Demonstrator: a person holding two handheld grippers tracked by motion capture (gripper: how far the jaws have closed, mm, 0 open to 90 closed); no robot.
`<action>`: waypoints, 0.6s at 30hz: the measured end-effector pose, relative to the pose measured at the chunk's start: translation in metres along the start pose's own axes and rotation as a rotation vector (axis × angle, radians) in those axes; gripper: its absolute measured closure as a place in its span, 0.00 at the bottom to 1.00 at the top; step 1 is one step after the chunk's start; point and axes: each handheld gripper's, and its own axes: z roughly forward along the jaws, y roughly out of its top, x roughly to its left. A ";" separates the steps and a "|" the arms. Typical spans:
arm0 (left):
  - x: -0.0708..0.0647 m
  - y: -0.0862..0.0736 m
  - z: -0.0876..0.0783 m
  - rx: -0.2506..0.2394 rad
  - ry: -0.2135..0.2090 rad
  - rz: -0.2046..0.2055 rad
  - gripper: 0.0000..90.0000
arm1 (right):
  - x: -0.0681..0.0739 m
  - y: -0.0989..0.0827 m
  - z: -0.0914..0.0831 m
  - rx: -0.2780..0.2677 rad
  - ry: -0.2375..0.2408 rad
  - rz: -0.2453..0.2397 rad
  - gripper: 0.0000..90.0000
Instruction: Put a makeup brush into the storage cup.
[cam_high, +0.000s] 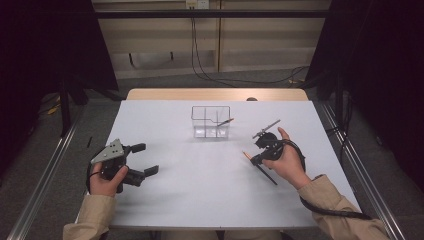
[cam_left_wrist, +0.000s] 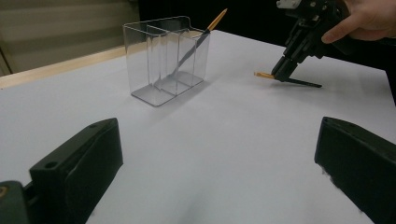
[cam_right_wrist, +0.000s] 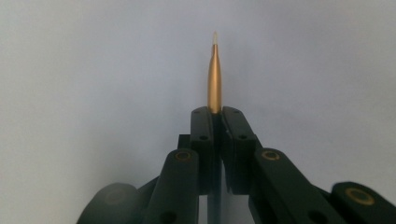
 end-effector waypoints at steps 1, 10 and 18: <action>0.000 0.000 0.000 -0.002 0.000 -0.001 0.01 | 0.000 0.000 -0.001 -0.015 0.005 0.005 0.94; 0.000 0.000 -0.001 -0.003 0.000 -0.003 0.01 | -0.003 0.000 -0.014 -0.234 0.030 0.059 0.94; 0.000 0.000 0.000 -0.002 -0.001 -0.002 0.01 | -0.004 -0.001 -0.028 -0.427 0.016 0.055 0.94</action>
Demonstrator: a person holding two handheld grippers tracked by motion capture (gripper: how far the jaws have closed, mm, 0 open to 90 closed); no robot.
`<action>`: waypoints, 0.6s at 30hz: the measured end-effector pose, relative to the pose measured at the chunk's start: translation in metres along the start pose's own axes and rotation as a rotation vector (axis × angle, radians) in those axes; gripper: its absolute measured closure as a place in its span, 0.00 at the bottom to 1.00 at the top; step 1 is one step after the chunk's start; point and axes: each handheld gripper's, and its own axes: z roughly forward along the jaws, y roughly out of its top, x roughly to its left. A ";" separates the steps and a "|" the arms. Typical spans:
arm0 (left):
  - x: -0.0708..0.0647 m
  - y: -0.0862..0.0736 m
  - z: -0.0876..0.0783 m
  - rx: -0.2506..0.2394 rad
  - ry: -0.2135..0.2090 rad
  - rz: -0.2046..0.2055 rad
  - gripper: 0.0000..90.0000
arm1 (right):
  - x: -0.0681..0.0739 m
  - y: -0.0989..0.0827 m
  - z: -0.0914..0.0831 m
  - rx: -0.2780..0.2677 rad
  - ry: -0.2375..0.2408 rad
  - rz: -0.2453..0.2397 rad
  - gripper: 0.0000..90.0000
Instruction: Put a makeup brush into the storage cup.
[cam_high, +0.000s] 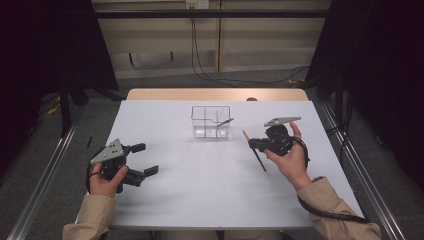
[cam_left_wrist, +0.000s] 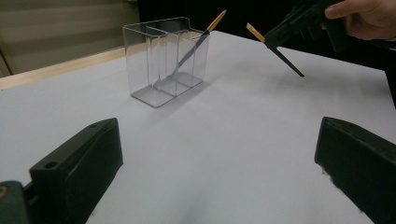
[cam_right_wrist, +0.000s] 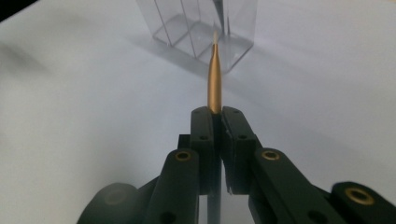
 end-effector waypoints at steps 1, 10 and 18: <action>0.000 0.000 0.000 0.000 0.001 0.000 0.01 | -0.001 0.001 -0.001 -0.024 0.000 -0.005 0.94; 0.000 0.000 0.000 0.001 -0.002 0.000 0.01 | -0.002 0.007 -0.012 -0.205 0.026 0.017 0.94; 0.000 0.000 -0.001 -0.003 0.000 -0.002 0.01 | 0.001 0.012 -0.014 -0.330 0.027 0.001 0.94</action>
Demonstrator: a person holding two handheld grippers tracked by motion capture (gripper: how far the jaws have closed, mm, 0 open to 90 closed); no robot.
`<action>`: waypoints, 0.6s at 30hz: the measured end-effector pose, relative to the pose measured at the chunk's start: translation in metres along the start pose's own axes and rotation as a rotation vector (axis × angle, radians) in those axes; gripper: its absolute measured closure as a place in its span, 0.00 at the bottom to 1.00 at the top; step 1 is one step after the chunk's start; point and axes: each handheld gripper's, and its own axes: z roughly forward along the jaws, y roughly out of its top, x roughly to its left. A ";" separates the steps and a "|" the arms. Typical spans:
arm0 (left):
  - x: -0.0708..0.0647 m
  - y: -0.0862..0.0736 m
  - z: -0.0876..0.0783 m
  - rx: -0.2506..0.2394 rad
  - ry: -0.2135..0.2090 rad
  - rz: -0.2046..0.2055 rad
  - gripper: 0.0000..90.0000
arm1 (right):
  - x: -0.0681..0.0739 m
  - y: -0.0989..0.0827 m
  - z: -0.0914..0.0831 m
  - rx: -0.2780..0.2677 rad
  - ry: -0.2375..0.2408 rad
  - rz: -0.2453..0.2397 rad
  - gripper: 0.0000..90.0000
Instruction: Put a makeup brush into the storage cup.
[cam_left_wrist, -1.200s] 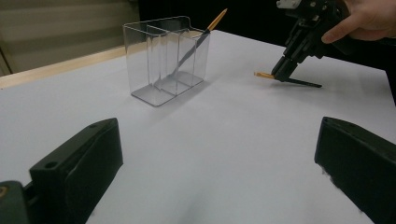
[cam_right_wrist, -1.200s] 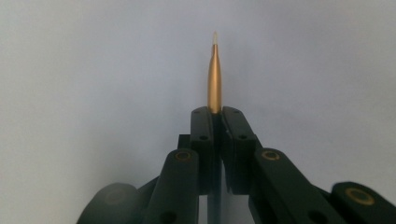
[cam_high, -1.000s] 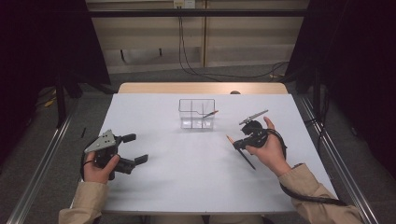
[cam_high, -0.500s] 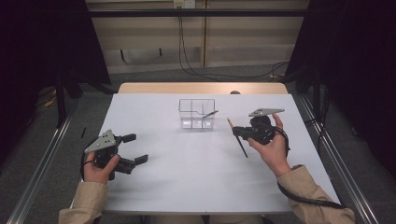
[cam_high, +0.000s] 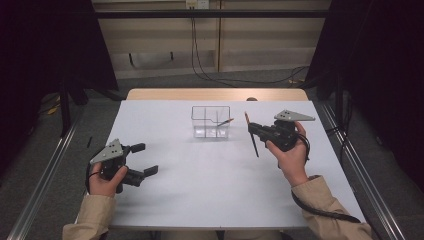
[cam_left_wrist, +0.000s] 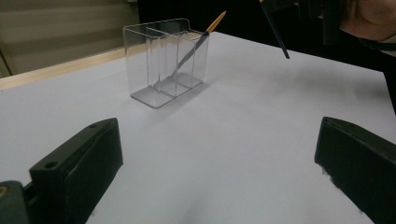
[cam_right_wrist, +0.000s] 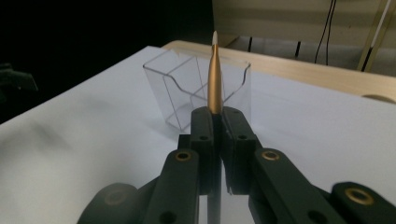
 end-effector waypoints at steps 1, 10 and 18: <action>0.000 0.000 0.000 0.000 0.000 0.000 0.01 | 0.001 0.001 0.000 -0.018 0.001 -0.004 0.94; 0.000 0.000 0.000 0.000 -0.002 -0.002 0.01 | 0.005 0.003 0.002 -0.135 0.009 -0.040 0.94; 0.001 0.000 0.000 -0.001 -0.003 0.002 0.01 | 0.002 0.005 0.005 -0.194 0.000 -0.027 0.94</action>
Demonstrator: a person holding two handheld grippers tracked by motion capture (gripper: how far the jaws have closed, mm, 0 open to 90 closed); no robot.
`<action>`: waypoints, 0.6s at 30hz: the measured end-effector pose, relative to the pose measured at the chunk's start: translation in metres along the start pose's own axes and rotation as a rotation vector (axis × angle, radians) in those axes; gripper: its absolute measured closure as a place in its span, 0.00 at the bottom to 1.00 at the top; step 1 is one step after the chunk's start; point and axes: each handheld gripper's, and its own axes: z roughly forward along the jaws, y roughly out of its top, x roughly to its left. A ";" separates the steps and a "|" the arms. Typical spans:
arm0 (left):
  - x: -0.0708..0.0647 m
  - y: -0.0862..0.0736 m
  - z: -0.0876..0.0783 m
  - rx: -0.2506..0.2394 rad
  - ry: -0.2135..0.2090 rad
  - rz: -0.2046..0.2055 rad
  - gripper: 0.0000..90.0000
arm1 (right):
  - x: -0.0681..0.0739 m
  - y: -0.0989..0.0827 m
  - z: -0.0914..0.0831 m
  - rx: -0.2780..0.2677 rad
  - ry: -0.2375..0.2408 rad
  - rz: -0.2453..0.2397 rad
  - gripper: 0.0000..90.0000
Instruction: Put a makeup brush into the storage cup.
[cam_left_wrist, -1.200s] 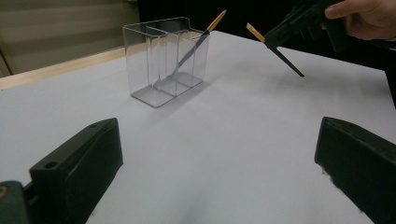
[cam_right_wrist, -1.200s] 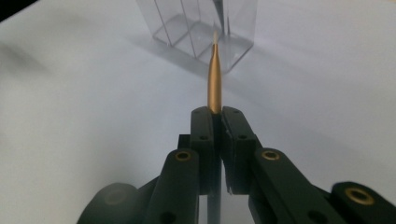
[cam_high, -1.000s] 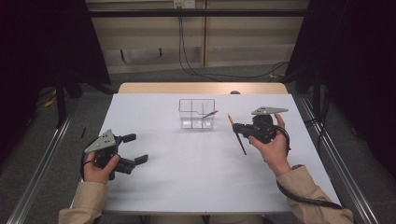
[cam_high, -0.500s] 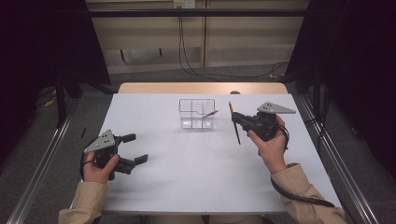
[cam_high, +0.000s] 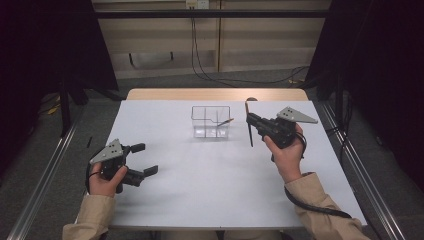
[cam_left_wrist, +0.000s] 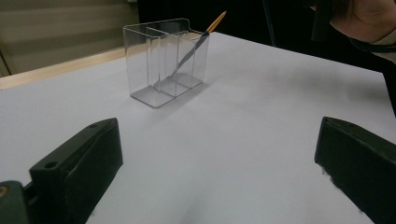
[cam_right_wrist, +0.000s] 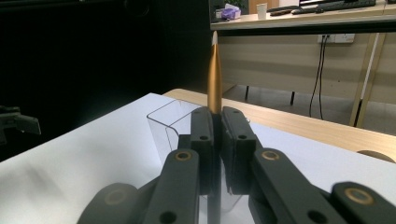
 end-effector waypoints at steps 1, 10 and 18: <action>0.000 0.000 0.000 0.000 0.000 0.000 0.01 | -0.001 0.000 0.001 -0.003 -0.004 0.002 0.94; 0.000 0.000 0.000 0.001 -0.001 0.000 0.01 | -0.005 0.006 0.007 -0.032 -0.021 0.006 0.94; 0.001 -0.001 0.000 -0.002 0.001 -0.006 0.01 | -0.008 0.011 0.014 -0.056 -0.023 0.011 0.94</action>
